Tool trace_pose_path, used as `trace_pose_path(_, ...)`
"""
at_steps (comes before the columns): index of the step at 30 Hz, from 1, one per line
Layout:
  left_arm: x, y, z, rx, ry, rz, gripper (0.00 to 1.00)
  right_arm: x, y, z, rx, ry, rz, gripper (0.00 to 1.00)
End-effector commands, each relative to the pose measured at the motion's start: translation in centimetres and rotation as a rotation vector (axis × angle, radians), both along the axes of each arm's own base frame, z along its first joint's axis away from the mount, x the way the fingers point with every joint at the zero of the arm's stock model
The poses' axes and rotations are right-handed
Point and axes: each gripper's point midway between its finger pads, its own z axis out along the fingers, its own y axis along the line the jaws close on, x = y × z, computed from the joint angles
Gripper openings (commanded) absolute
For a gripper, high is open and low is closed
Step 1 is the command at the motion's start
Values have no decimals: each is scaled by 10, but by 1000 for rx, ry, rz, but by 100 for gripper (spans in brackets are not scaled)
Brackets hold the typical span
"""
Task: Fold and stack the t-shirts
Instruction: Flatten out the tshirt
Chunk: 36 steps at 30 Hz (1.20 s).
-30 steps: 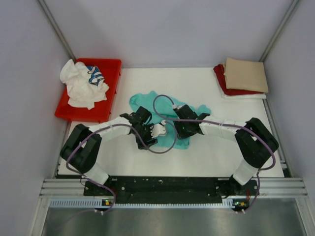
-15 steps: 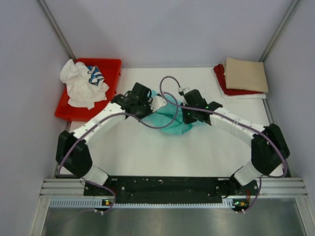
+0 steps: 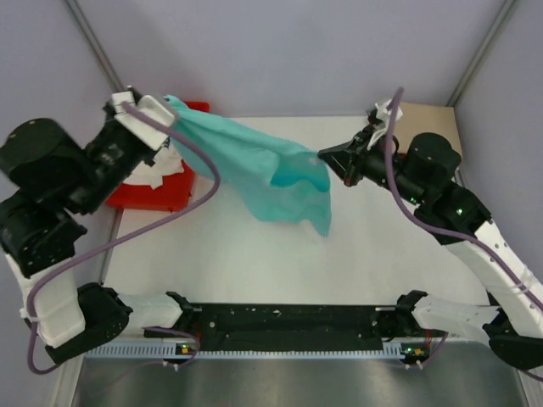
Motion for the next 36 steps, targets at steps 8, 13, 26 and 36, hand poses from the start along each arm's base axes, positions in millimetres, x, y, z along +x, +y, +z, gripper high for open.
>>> trace_pose_path(8, 114, -27, -20, 123, -80, 278, 0, 7, 17, -33, 139, 119, -19, 0)
trace_pose_path(13, 217, -74, -91, 168, 6, 300, 0, 55, -1, -98, 45, 236, -148, 0)
trace_pose_path(26, 356, -186, -313, 198, 284, 216, 0, 45, -33, -191, -146, 332, -223, 34)
trace_pose_path(36, 301, -130, -277, 162, 421, 249, 99, 29, 49, -226, -353, 303, 109, 63)
